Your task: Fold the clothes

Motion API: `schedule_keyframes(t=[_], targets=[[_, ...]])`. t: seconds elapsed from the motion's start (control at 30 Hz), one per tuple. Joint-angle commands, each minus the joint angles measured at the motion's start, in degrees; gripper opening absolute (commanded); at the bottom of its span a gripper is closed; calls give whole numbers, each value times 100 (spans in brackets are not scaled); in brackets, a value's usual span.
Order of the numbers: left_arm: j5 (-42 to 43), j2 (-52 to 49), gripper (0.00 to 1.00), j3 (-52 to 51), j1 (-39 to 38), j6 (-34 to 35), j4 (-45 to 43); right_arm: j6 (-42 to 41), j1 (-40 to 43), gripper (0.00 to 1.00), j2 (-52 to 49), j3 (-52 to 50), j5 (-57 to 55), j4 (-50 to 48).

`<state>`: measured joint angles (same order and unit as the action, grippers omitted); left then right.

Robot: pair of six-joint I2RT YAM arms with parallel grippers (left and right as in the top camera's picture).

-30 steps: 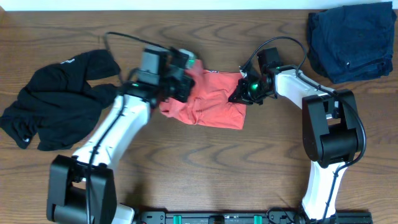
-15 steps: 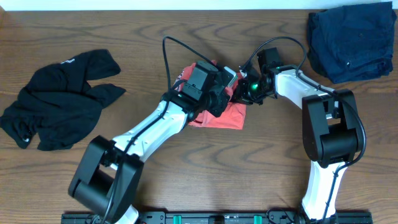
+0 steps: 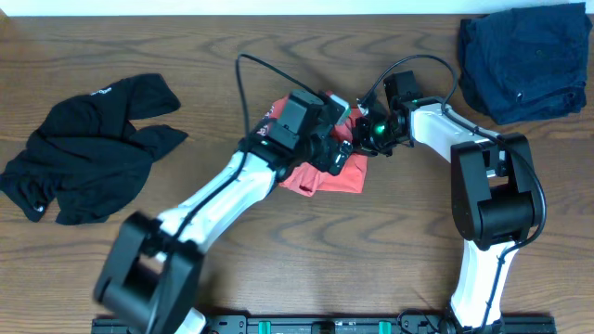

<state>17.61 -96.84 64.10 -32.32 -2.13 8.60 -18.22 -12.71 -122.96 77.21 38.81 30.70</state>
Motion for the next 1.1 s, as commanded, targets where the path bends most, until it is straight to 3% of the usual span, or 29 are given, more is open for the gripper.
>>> schedule_keyframes(t=[0.0,0.27,0.53,0.6,0.77,1.07], targets=[[-35,767,100,264,188,59,9,2,-70,1,-479,-201,-684,44],[-35,2131,98,264,1200,590,476,74,166,1,-293,-127,-778,-153],[-37,2667,98,264,2288,588,1143,396,492,2,1108,350,-1628,304],[-37,2660,98,262,2448,588,1220,610,442,7,1508,498,-1790,444],[-37,2647,98,262,2691,586,1331,708,120,34,2258,627,-2455,531],[-540,2647,98,262,2900,586,1366,1123,-1047,38,2124,627,-2564,459]])
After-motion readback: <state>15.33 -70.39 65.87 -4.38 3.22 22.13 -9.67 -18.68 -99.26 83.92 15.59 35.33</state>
